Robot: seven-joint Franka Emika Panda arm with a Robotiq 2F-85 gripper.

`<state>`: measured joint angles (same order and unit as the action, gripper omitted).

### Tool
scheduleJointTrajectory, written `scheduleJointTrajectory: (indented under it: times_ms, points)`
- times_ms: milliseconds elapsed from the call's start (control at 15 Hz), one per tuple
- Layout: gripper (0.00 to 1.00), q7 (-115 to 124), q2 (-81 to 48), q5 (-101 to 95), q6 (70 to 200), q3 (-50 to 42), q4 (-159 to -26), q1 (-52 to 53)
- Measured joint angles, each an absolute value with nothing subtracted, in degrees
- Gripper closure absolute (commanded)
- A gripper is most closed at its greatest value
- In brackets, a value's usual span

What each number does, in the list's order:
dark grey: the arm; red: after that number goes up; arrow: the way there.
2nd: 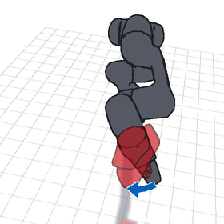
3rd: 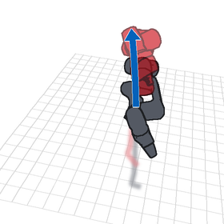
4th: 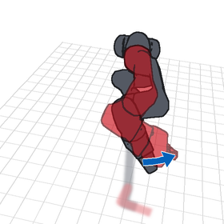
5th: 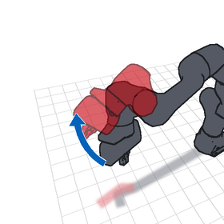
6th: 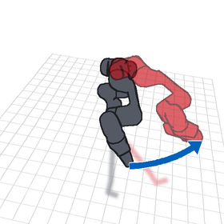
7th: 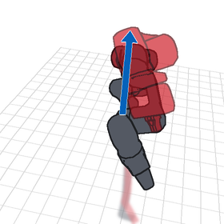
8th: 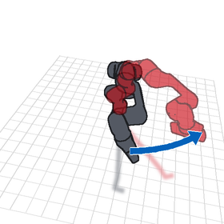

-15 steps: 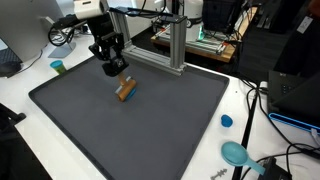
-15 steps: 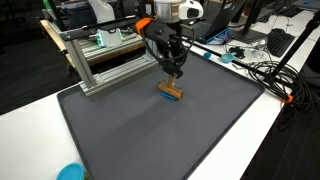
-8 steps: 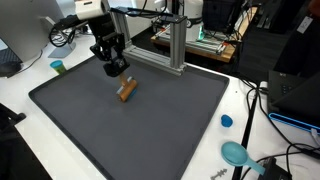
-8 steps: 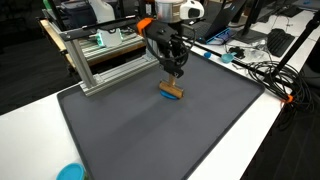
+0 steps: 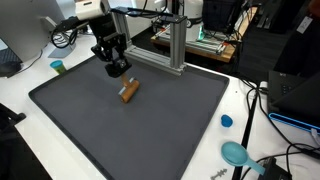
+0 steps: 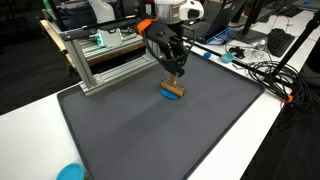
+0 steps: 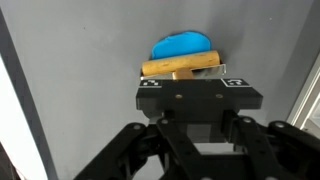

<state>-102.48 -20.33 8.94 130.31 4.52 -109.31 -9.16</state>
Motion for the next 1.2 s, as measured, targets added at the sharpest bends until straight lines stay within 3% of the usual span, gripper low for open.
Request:
scheduleJointTrajectory:
  times_ms: [600, 1067, 1133, 1200]
  points:
    - [0.78, -102.5, -21.3, 13.1, 128.9, 6.0, -109.2, -7.9]
    - [0.78, -84.5, -16.8, -1.6, 129.8, 4.3, -109.4, -0.5]
    - [0.53, -81.3, -15.9, -3.3, 129.6, 4.0, -109.4, -0.1]
    - [0.53, -78.1, -15.4, -5.0, 129.5, 3.7, -109.3, 0.2]
